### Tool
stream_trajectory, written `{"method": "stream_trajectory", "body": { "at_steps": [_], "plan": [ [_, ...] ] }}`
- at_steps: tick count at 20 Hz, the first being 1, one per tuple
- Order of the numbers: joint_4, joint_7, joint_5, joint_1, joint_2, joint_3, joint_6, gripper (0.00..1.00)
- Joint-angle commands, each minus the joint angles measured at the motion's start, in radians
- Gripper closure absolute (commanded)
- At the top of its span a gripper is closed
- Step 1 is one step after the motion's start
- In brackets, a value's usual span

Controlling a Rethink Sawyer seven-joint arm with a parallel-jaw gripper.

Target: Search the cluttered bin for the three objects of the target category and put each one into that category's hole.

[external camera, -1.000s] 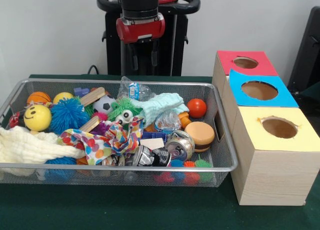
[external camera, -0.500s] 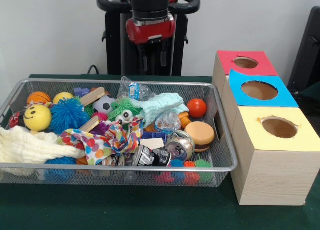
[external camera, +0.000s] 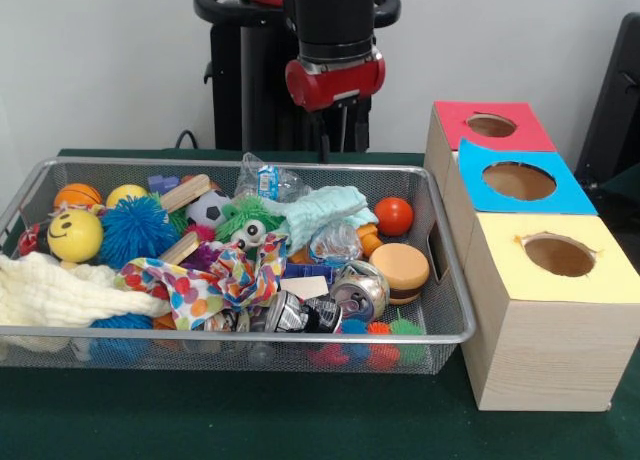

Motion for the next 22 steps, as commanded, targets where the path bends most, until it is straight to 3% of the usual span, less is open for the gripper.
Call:
{"method": "stream_trajectory", "body": {
  "at_steps": [1,8,22],
  "plan": [
    [-0.161,0.062,0.054,0.004,0.069,0.035,0.111,0.00],
    [-0.195,0.039,0.086,0.006,0.077,0.038,0.161,0.00],
    [-0.166,0.009,0.080,-0.033,0.068,0.065,0.148,0.00]
  ]
}}
